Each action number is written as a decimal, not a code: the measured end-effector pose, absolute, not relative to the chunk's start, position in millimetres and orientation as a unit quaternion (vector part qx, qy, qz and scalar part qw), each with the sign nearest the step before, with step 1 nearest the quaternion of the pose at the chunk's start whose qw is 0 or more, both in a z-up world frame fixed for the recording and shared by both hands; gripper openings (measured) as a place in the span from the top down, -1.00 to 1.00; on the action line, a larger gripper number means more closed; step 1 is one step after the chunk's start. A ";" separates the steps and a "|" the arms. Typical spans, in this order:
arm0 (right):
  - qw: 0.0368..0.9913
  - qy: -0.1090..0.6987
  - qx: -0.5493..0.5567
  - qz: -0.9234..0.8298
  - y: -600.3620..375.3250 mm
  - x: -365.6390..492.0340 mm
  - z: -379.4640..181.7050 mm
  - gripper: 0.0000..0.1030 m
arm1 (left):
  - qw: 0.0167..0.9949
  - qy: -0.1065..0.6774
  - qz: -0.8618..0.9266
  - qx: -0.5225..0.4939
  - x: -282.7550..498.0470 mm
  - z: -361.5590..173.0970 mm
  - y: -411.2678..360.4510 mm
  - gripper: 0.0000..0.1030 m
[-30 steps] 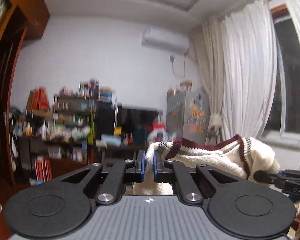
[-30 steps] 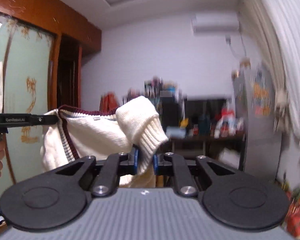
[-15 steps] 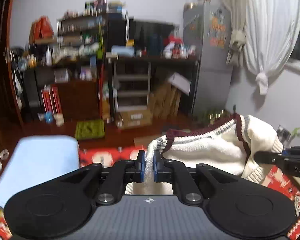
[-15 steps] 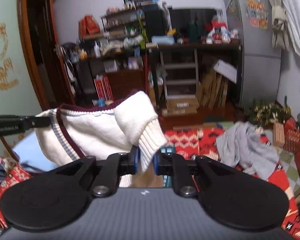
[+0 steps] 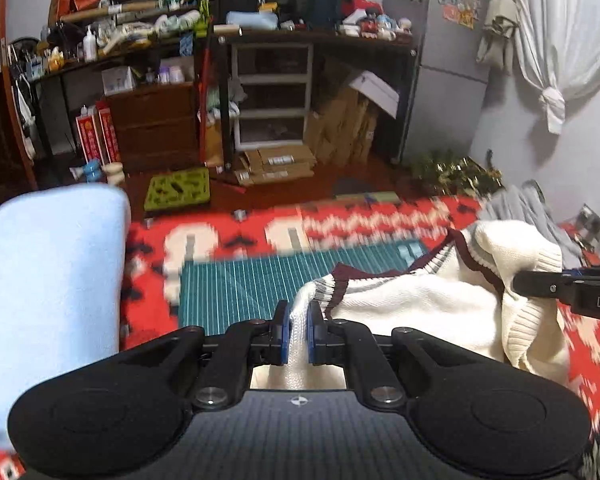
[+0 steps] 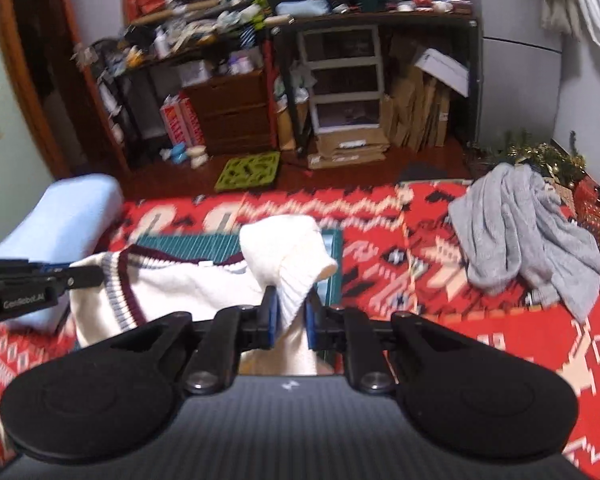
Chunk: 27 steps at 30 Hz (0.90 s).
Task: Fold clothes
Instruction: 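Raise the vest with both tools and shake it out above the mat, then lay the vest flat on the cutting mat and open both tools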
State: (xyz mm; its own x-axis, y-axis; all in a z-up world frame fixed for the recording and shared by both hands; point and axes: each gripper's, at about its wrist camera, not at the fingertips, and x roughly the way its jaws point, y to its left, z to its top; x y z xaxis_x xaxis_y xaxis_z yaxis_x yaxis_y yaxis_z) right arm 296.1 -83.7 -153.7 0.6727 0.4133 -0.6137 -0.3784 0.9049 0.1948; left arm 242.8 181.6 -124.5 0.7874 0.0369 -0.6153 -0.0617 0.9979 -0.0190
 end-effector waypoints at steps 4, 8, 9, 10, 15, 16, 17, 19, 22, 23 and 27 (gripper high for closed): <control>0.928 0.311 0.032 0.203 -76.5 327.1 -116.4 0.73 | 0.957 0.287 0.038 -0.004 284.1 -95.5 184.6 0.84; 0.933 0.298 0.069 0.189 -73.2 372.4 -95.7 0.74 | 0.961 0.271 0.054 -0.012 322.6 -78.5 190.3 0.84; 0.932 0.300 0.079 0.187 -72.3 382.3 -95.2 0.74 | 0.959 0.276 0.057 -0.017 330.7 -79.6 192.2 0.84; 0.932 0.302 0.085 0.184 -70.7 391.6 -96.2 0.73 | 0.957 0.282 0.059 -0.024 338.7 -81.4 194.1 0.84; 0.935 0.313 0.078 0.148 -60.6 414.6 -124.5 0.23 | 0.938 0.334 0.076 -0.048 354.3 -109.0 199.5 0.25; 0.936 0.313 0.078 0.141 -59.5 417.4 -130.7 0.15 | 0.938 0.335 0.076 -0.051 353.6 -110.2 199.6 0.11; 0.937 0.313 0.078 0.137 -60.2 418.0 -135.4 0.06 | 0.938 0.334 0.071 -0.052 348.8 -112.0 199.5 0.06; 0.937 0.313 0.077 0.136 -66.1 409.5 -140.6 -0.11 | 0.938 0.337 0.062 -0.049 334.8 -114.3 197.2 -0.04; 0.937 0.311 0.067 0.145 -74.3 391.0 -138.8 -0.16 | 0.938 0.341 0.042 -0.057 306.9 -118.6 194.4 -0.17; 0.935 0.313 0.061 0.152 -76.2 381.2 -136.4 -0.16 | 0.936 0.344 0.035 -0.064 295.5 -120.4 193.7 -0.18; 0.923 0.336 0.032 0.186 -81.7 321.6 -133.8 -0.16 | 0.924 0.374 0.014 -0.080 242.5 -133.0 183.0 -0.19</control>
